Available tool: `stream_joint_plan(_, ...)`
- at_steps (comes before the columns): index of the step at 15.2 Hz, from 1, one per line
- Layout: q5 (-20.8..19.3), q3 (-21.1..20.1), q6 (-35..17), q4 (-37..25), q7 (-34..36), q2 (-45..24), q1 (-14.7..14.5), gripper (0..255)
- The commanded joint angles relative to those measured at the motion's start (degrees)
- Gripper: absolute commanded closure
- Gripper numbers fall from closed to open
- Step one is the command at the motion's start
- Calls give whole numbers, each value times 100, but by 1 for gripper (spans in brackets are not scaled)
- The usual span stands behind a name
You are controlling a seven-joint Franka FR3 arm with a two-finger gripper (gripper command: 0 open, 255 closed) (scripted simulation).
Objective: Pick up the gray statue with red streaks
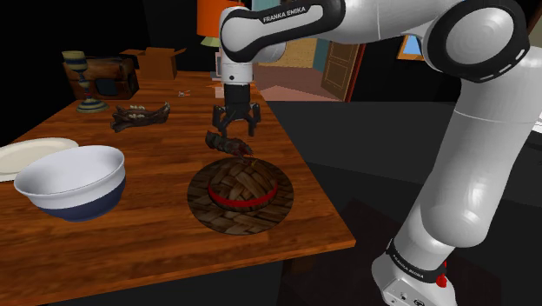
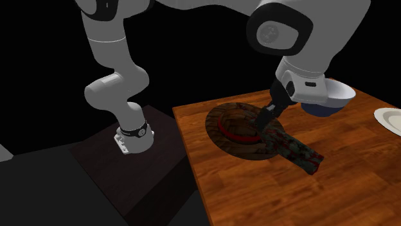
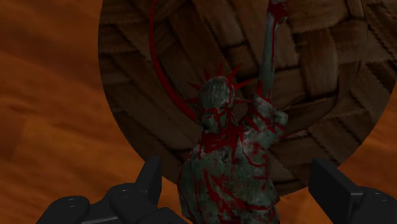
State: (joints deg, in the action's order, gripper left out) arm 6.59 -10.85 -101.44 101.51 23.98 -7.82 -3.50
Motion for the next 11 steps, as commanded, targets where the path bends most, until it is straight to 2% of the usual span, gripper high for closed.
stream_joint_plan(1,-6,1,-119,46,-4,-72,-3,0)
stream_joint_plan(6,-9,1,-378,247,-27,-131,-7,0)
stream_joint_plan(7,-9,-1,-374,239,-22,-135,-10,255)
stream_joint_plan(11,-8,-1,-376,249,-22,-127,-10,255)
